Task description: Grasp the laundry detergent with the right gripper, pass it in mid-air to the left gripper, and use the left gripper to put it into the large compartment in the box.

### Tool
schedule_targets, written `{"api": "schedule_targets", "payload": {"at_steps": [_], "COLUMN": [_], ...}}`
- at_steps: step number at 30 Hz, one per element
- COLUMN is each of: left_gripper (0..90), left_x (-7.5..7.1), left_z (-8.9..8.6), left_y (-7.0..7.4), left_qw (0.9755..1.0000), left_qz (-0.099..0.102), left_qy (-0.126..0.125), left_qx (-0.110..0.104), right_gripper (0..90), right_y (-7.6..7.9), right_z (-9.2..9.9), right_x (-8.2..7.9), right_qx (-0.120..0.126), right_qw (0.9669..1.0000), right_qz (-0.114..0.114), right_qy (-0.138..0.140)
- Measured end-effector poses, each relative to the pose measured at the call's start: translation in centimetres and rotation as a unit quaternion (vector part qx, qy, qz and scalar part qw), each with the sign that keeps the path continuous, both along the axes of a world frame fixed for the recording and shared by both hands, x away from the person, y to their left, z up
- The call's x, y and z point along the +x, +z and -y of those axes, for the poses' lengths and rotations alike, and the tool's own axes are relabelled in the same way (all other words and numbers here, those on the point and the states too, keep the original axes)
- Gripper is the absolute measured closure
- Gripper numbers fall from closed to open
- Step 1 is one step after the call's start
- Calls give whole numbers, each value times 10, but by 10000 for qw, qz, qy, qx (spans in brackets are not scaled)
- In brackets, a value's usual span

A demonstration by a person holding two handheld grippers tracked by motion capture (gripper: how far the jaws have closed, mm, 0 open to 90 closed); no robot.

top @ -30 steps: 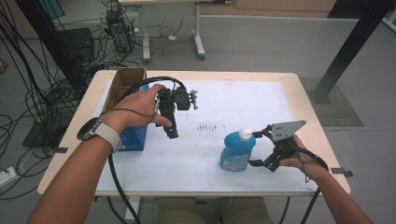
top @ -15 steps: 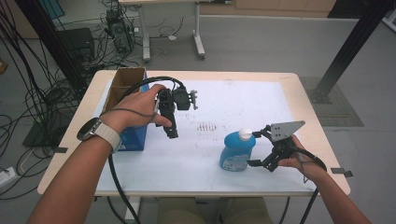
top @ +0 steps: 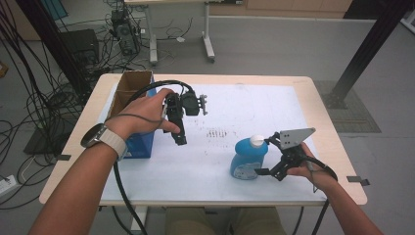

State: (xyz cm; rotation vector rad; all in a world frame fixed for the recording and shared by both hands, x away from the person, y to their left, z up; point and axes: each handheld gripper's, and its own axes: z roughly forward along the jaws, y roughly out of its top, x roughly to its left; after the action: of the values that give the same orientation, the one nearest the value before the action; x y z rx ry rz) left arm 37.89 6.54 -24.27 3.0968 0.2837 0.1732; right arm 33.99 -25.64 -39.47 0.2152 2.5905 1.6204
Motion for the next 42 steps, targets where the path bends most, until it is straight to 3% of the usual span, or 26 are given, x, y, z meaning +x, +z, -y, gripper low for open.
{"api": "schedule_targets", "payload": {"at_steps": [20, 42], "left_gripper": [89, 89], "left_x": [-1, 0], "left_z": [0, 0], "left_y": [0, 0], "left_qw": [10000, 10000], "left_qz": [4, 14], "left_qy": [-4, 2], "left_qx": [21, 19], "right_gripper": [81, 186], "right_y": [-8, -16], "right_z": [-11, -18], "right_x": [0, -1], "right_qx": [174, 347], "right_qw": [9998, 9994], "right_qz": [-30, 33], "right_qy": [26, 31]}}
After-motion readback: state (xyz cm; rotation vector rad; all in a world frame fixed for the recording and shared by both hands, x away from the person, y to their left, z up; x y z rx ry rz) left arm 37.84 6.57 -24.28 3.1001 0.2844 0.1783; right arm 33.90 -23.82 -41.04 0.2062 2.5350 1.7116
